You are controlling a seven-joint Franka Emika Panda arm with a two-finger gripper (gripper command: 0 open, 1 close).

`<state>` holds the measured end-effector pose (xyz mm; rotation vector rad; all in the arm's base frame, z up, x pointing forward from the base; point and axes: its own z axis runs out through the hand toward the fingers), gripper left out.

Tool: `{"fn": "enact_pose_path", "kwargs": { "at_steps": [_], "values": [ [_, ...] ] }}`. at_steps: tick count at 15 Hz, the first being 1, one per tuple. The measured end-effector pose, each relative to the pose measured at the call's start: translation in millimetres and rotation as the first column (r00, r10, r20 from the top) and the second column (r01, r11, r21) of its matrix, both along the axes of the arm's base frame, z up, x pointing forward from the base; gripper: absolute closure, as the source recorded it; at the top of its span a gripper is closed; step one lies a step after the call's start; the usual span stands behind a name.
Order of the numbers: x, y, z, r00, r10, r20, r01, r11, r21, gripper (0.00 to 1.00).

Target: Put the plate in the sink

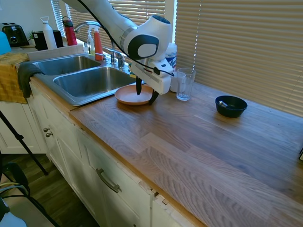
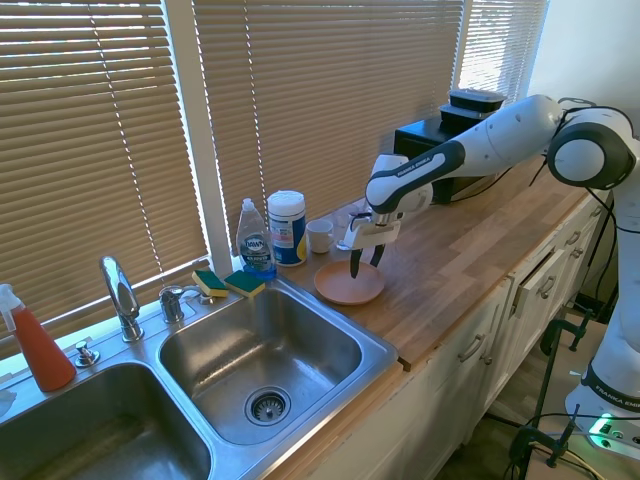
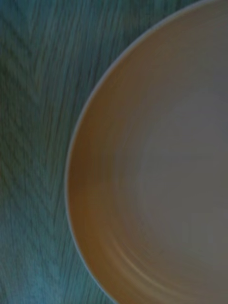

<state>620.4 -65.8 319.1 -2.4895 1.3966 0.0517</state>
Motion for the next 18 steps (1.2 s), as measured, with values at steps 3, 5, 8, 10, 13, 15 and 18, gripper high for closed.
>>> {"fn": "enact_pose_path", "kwargs": {
  "at_steps": [3, 5, 8, 10, 13, 15, 18],
  "values": [
    [-1.1, -9.7, -2.9, 1.0, -0.001, 0.002, 0.001, 1.0, 0.027, 1.0],
    [-1.8, -15.8, -5.3, 1.0, -0.002, 0.007, 0.001, 0.999, 0.046, 1.0],
    [-3.2, -24.2, -8.9, 1.0, -0.004, 0.014, 0.003, 0.998, 0.07, 1.0],
    [-3.8, -28.3, -11.1, 1.0, -0.009, 0.016, 0.008, 0.997, 0.079, 1.0],
    [-5.4, -36.3, -15.1, 1.0, -0.01, 0.023, 0.007, 0.995, 0.102, 1.0],
    [-6.5, -40.2, -15.8, 0.999, -0.008, 0.033, 0.004, 0.992, 0.126, 1.0],
    [-8.4, -45.9, -19.2, 0.999, 0.003, 0.052, -0.012, 0.983, 0.182, 1.0]
  ]
}}
